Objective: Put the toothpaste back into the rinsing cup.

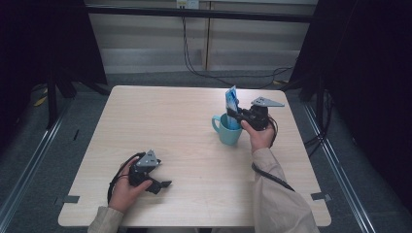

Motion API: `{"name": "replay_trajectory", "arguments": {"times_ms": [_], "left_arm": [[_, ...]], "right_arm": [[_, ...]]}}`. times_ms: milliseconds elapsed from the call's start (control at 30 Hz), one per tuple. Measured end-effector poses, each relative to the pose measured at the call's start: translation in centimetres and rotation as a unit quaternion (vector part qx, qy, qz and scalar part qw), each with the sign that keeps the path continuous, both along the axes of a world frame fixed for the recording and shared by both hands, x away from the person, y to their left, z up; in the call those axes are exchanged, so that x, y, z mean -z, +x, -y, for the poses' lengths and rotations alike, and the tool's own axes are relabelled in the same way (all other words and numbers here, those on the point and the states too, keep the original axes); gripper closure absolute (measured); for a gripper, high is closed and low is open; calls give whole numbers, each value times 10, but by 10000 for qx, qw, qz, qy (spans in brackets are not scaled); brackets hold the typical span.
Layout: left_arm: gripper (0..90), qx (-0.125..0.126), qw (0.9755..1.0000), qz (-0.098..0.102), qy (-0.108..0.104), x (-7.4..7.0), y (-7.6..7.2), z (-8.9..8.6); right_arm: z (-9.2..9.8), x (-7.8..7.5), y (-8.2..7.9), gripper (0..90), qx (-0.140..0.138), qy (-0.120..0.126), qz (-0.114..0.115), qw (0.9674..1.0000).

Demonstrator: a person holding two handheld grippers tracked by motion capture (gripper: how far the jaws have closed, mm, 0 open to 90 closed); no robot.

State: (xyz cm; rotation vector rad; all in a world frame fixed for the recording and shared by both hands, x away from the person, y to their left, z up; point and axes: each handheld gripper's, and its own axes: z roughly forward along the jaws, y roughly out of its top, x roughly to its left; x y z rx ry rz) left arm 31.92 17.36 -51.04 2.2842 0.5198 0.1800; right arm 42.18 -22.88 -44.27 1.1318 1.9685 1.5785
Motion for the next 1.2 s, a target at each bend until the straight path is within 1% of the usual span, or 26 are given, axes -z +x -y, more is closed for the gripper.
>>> {"name": "replay_trajectory", "arguments": {"times_ms": [100,200,267,367,500,667,733,833,967,1067,1100,1133,1200], "left_arm": [[85,-3,10000,-2,2,0,0,0],[85,0,10000,0,2,0,0,0],[85,-2,10000,-2,1,0,0,0],[85,-2,10000,-3,1,0,0,0],[85,2,10000,3,-1,0,0,0],[85,1,10000,4,-1,0,0,0],[85,0,10000,4,-2,0,0,0],[85,-1,10000,1,2,0,0,0],[85,-2,10000,0,2,0,0,0],[85,-4,10000,0,-1,0,0,0],[85,-3,10000,0,0,0,0,0],[85,-1,10000,3,-2,0,0,0],[85,0,10000,3,0,0,0,0]], "right_arm": [[1,2,-1,695,24,27,-24,10000],[2,1,-1,691,39,-2,-57,10000],[2,1,-1,684,88,49,-84,9999],[3,1,-1,682,79,62,-87,9999],[1,0,0,672,70,-50,-120,9999],[0,-2,0,654,88,-71,-168,9998],[0,-3,0,648,57,-138,-165,9998],[0,-2,-1,635,53,-160,-191,9997],[2,-2,-2,583,55,-183,-226,9996],[2,-3,-3,554,46,-267,-249,9993],[2,-4,-4,523,35,-304,-260,9992],[2,-4,-4,523,35,-304,-260,9992],[2,-5,-4,493,54,-315,-285,9991]]}}
